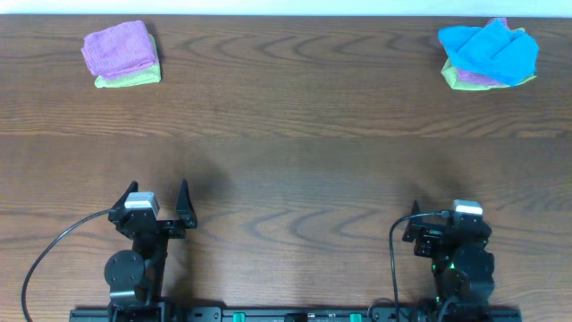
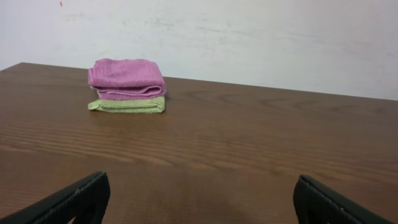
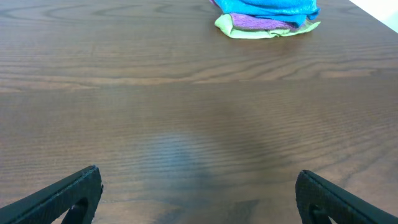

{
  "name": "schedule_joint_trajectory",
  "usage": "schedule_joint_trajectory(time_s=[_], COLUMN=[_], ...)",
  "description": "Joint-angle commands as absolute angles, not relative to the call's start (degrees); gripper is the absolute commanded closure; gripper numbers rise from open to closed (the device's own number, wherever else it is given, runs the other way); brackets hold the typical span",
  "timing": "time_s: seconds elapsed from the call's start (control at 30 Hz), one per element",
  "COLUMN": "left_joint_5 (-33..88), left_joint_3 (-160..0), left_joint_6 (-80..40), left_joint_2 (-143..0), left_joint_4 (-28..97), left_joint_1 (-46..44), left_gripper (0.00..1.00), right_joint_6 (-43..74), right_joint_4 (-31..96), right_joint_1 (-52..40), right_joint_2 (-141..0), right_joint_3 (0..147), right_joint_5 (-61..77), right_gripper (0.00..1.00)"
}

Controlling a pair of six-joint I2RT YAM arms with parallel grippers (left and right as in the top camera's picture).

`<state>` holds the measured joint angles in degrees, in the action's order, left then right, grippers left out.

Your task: Fold the cloth

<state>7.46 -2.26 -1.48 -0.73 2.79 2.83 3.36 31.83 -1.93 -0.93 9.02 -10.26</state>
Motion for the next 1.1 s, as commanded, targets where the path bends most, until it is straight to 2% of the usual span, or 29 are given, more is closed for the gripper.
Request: schedule_joint_trajectory(time_s=[0.0,0.93,1.07], left_joint_5=[7.07,7.07,7.09], left_joint_3=[-0.27,-0.27,-0.27], left_joint_6=[-0.82,-0.84,-0.84], left_joint_2=[-0.21,-0.21,-0.21], left_joint_4=[3.75,3.75,3.75], left_joint_1=[2.59,2.59,2.59], left_gripper=[0.05,0.05,0.05], right_joint_6=[2.7,2.74,4.23], right_joint_4=[31.68,31.59,27.24], right_joint_1=[-1.48,-1.48,-1.48], right_joint_2=[-0.3,-0.3,-0.3], right_joint_3=[8.49,8.49,8.49], right_joint_5=[-10.15,-9.52,-8.25], right_gripper=[0.01,0.01,0.01])
